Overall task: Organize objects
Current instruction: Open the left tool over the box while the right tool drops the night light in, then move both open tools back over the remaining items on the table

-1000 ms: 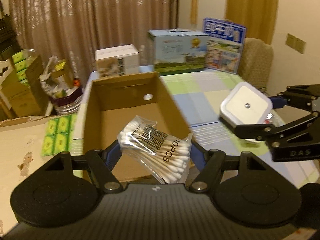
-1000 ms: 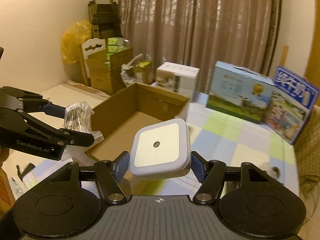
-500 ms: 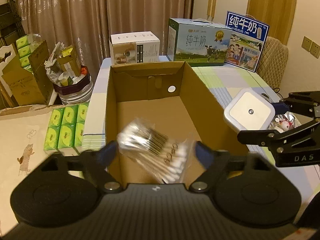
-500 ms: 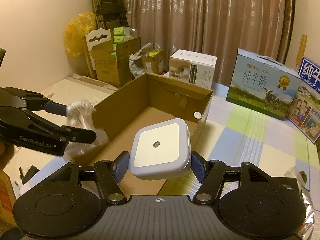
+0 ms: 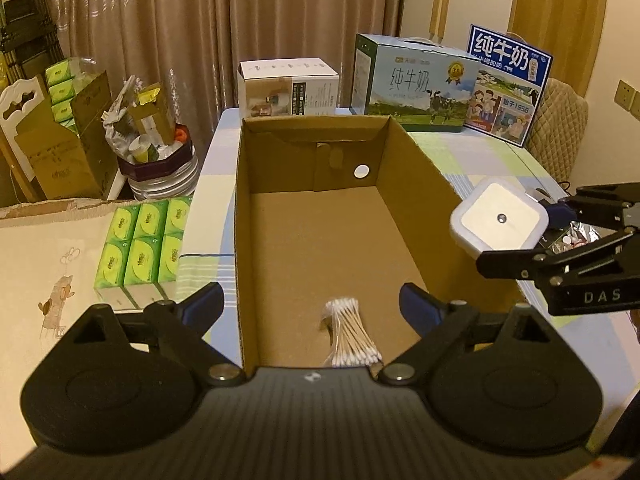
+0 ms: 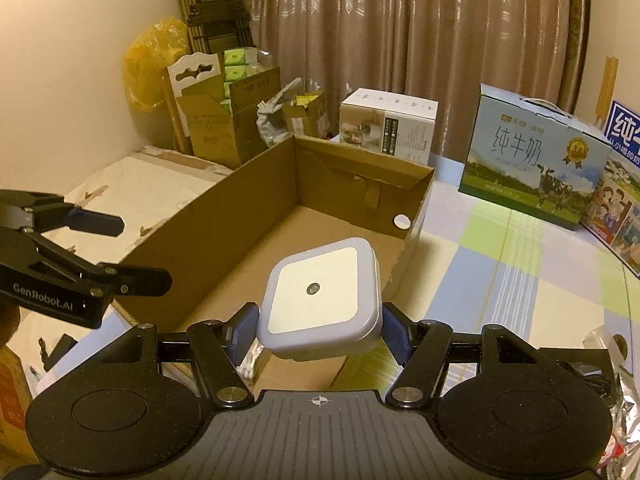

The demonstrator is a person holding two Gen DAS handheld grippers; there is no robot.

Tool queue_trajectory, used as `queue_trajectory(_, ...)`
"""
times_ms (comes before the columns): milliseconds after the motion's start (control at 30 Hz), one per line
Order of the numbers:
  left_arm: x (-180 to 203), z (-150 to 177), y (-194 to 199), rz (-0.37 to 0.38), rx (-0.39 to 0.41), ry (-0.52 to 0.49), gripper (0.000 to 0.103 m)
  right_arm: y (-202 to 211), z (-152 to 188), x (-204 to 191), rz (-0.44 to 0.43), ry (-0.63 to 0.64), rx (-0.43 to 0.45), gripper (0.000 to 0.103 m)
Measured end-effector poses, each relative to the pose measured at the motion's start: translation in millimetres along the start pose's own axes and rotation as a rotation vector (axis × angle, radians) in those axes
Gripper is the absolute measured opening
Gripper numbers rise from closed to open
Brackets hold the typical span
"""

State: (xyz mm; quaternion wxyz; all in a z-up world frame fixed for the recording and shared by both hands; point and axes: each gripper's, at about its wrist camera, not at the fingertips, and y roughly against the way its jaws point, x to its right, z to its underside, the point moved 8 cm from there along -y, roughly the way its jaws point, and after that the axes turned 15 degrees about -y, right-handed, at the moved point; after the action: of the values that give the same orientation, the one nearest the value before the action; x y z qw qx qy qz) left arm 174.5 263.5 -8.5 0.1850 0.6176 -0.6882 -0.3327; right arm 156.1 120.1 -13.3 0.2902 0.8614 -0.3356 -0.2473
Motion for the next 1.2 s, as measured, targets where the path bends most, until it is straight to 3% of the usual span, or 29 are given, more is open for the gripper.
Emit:
queue_trajectory(100,0,0,1,0.000,0.004,0.010,0.092,-1,-2,-3,-0.029,-0.011,0.008,0.063)
queue_trajectory(233,-1,0,2,-0.004,0.007,0.016,0.092,6,-8,-2,-0.050,-0.010,0.061,0.072)
queue_trajectory(633,18,-5,27,0.003,0.042,0.040,0.092,53,6,29,0.015,-0.096,0.088,0.072)
queue_trajectory(1000,83,-20,67,0.048,0.101,0.029,0.094,137,46,72,0.103,-0.247,0.135,0.073)
queue_trajectory(1200,135,-30,80,0.093,0.135,0.000,0.102,193,75,112,0.214,-0.325,0.168,0.073)
